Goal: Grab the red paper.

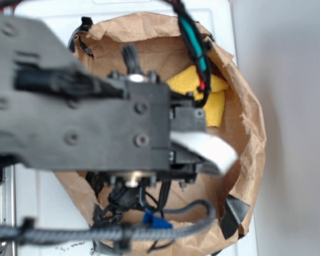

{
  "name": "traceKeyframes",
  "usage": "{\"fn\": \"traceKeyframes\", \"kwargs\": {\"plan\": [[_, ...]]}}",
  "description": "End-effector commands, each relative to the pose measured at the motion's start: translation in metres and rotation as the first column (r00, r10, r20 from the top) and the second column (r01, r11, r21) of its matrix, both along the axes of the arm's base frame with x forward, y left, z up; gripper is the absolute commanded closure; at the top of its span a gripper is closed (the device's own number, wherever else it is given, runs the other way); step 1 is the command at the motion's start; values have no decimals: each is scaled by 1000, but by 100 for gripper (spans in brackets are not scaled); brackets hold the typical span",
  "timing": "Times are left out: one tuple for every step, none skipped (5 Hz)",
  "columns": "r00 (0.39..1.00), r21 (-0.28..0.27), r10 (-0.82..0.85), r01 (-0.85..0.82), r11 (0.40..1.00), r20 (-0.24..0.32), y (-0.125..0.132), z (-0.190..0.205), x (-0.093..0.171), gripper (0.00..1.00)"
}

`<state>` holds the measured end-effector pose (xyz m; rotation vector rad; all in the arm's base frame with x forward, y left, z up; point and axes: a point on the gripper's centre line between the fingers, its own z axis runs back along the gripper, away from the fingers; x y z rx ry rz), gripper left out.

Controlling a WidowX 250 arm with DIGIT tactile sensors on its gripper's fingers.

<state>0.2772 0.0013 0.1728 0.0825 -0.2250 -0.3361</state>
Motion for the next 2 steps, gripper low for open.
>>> {"fn": "traceKeyframes", "kwargs": {"plan": [[992,-13,108,-107,994,66,7,61,8,100],[989,-4,117,-117,993,91,6,60,11,100]]}}
